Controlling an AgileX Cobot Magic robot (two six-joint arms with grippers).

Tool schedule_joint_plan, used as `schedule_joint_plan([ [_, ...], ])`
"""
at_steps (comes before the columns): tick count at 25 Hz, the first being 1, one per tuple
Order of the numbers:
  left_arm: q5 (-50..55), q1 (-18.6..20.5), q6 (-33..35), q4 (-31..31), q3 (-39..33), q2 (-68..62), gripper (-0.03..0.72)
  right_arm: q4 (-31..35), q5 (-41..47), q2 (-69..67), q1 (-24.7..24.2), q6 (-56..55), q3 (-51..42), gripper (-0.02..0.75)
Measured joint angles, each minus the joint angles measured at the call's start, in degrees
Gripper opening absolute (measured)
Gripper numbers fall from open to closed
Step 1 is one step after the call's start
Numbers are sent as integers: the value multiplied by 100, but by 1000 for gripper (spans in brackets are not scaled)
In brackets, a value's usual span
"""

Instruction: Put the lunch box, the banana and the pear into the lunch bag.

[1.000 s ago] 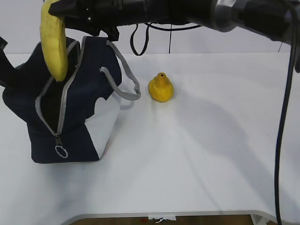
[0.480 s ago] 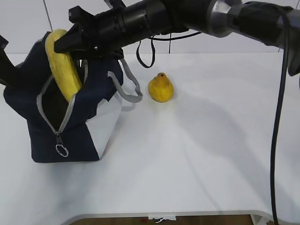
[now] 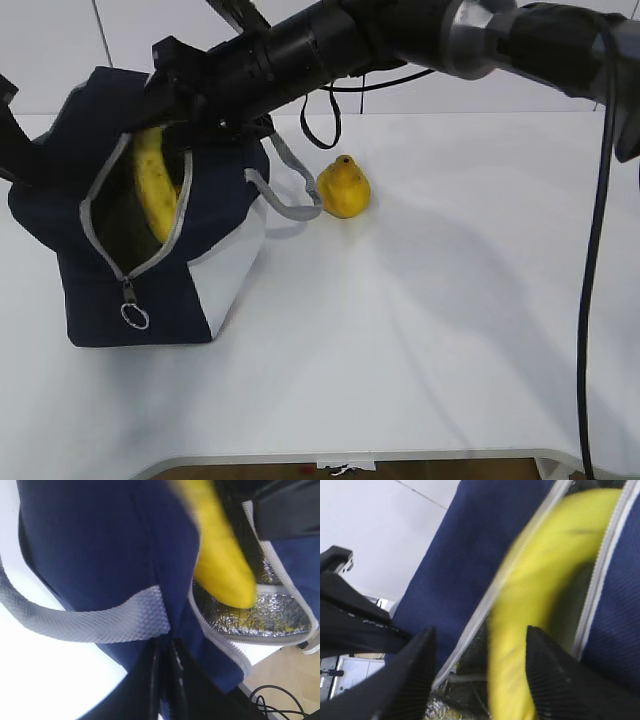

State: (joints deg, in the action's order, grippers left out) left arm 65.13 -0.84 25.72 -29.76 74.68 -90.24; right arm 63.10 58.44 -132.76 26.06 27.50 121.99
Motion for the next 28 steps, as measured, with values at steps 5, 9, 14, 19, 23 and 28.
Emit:
schedule_joint_plan([
  [5, 0, 0, 0, 0, 0, 0, -4, -271, 108, 33, -103, -61, 37, 505],
  [9, 0, 0, 0, 0, 0, 0, -4, -1051, 262, 134, -188, -424, 346, 508],
  [14, 0, 0, 0, 0, 0, 0, -4, -2475, 752, 230, -209, -1118, 1053, 509],
  [19, -10, 0, 0, 0, 0, 0, -4, -4011, 1098, 244, -209, -1853, 1487, 509],
  [23, -8, 0, 0, 0, 0, 0, -4, -5366, 1287, 244, -209, -2541, 1511, 509],
  [28, -8, 0, 0, 0, 0, 0, -4, -6244, 1310, 234, -222, -2970, 1511, 509],
])
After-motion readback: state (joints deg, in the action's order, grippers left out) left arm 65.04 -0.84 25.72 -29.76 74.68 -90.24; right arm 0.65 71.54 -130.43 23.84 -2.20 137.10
